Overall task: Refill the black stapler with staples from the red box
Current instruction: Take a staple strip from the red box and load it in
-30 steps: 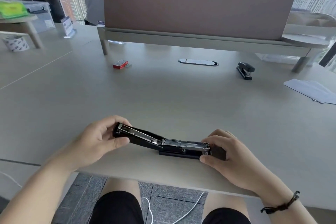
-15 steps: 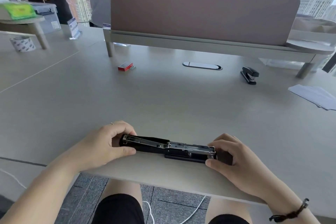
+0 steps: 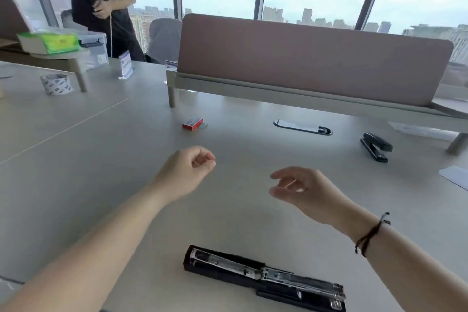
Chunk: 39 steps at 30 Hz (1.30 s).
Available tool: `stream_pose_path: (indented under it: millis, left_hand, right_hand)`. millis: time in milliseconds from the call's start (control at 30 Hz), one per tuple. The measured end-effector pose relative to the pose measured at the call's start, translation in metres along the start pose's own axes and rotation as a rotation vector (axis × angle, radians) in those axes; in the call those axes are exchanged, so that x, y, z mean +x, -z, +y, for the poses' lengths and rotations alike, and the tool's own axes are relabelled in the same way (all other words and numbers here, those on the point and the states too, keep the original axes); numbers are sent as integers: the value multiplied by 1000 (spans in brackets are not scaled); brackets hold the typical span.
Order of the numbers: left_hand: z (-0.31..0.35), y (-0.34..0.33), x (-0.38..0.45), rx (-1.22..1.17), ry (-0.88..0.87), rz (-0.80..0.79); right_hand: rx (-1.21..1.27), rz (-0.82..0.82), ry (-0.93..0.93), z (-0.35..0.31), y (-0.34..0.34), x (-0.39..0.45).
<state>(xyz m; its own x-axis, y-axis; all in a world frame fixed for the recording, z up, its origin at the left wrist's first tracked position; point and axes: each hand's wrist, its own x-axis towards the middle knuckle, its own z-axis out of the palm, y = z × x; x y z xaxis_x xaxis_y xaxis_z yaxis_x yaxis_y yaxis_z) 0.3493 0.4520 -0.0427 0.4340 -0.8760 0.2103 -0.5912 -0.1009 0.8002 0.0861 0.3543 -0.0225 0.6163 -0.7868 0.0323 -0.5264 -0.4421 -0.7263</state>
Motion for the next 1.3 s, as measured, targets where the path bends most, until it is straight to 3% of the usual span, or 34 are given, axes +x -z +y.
stream_pose_path:
  millis: [267, 533, 700, 1033, 1167, 1300]
  left_hand:
    - [-41, -7, 81, 150, 115, 269]
    - [-66, -7, 120, 53, 166, 423]
    - [-72, -9, 123, 19, 167, 398]
    - [-73, -10, 124, 8, 186, 372]
    - [-72, -9, 123, 17, 191, 378]
    - [-71, -9, 120, 34, 168, 369]
  right_hand:
    - [-1, 58, -57, -26, -59, 139]
    - [-130, 98, -25, -44, -120, 245]
    - [-251, 168, -14, -47, -138, 286]
    - [-262, 213, -13, -46, -141, 312]
    - [-198, 189, -13, -44, -137, 305]
    - [39, 91, -46, -45, -125, 283]
